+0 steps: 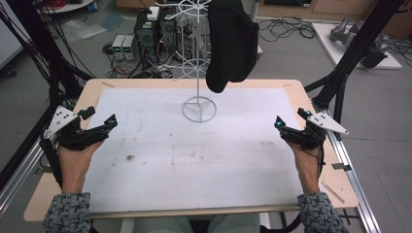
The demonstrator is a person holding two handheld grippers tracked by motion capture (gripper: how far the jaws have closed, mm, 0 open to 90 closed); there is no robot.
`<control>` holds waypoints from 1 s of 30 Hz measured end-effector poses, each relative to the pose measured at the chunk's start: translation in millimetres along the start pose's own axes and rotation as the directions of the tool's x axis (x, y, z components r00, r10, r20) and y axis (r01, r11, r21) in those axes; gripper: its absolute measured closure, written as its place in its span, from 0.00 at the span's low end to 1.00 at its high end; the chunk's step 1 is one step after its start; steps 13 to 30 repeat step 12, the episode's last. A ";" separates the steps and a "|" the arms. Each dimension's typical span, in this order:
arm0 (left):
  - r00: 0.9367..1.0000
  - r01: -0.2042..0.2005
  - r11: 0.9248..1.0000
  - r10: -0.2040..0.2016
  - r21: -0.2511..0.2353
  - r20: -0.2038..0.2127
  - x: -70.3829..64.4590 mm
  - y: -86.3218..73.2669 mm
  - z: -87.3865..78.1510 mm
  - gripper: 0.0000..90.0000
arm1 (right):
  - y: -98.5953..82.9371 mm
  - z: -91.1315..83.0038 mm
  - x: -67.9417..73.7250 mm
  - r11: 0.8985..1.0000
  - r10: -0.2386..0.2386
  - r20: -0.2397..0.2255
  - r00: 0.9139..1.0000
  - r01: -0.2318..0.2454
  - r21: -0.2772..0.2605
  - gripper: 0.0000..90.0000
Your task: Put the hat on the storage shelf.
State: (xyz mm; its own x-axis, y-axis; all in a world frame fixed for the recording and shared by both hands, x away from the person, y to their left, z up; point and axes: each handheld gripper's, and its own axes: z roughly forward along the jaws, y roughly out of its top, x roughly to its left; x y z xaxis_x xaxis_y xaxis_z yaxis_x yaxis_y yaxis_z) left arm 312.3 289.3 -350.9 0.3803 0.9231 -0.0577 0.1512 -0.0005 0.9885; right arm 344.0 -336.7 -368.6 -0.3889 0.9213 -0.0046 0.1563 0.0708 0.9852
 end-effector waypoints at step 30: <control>1.000 -0.009 1.000 0.009 0.019 -0.004 -0.9 -1.1 2.2 0.20 | -10.4 2.9 -2.8 1.000 0.015 0.001 1.000 -0.015 0.023 0.12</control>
